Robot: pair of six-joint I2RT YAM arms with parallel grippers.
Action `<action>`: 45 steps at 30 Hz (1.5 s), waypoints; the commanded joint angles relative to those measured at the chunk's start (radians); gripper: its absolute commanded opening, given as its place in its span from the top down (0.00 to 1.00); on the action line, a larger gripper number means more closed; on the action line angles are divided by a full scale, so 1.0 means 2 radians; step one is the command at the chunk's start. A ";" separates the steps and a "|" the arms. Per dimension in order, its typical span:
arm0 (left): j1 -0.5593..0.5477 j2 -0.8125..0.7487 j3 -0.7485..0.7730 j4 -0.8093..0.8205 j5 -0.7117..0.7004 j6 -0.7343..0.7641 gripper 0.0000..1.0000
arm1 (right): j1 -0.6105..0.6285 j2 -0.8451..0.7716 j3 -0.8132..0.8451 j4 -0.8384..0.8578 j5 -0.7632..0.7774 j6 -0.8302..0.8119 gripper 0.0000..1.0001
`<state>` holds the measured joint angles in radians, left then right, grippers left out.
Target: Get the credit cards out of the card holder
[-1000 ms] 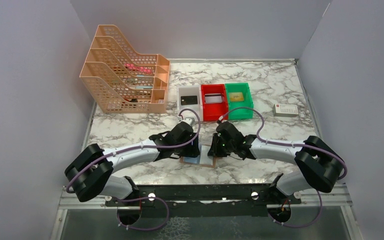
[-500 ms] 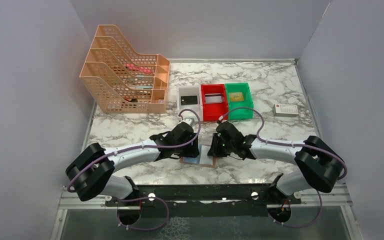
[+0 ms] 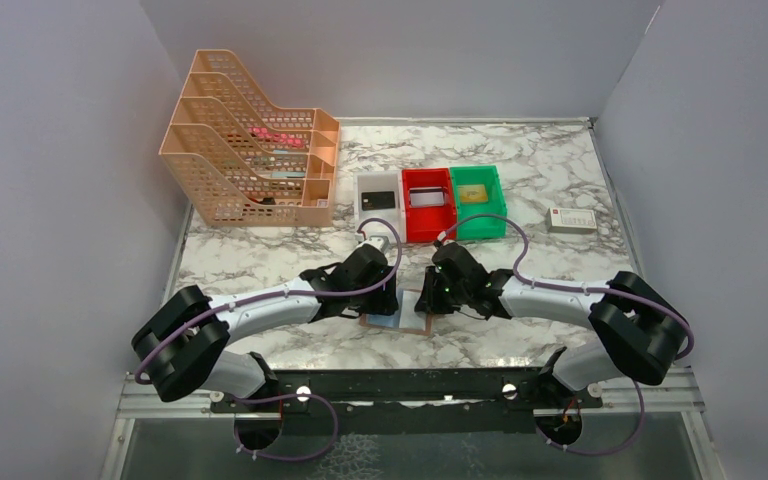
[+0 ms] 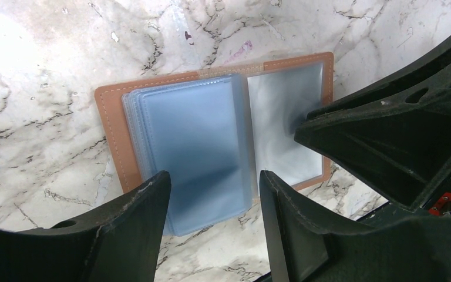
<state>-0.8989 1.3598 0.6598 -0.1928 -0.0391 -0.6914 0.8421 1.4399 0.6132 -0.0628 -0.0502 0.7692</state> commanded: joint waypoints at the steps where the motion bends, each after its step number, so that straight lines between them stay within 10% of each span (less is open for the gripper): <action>1: -0.002 -0.004 0.000 -0.019 -0.019 0.002 0.39 | -0.002 0.012 -0.010 -0.004 0.001 -0.001 0.78; 45: -0.005 -0.036 0.013 -0.030 -0.039 -0.003 0.39 | -0.002 0.007 -0.014 0.001 -0.003 0.000 0.77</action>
<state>-0.9051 1.3415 0.6613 -0.1936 -0.0360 -0.7074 0.8421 1.4399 0.6083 -0.0521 -0.0574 0.7696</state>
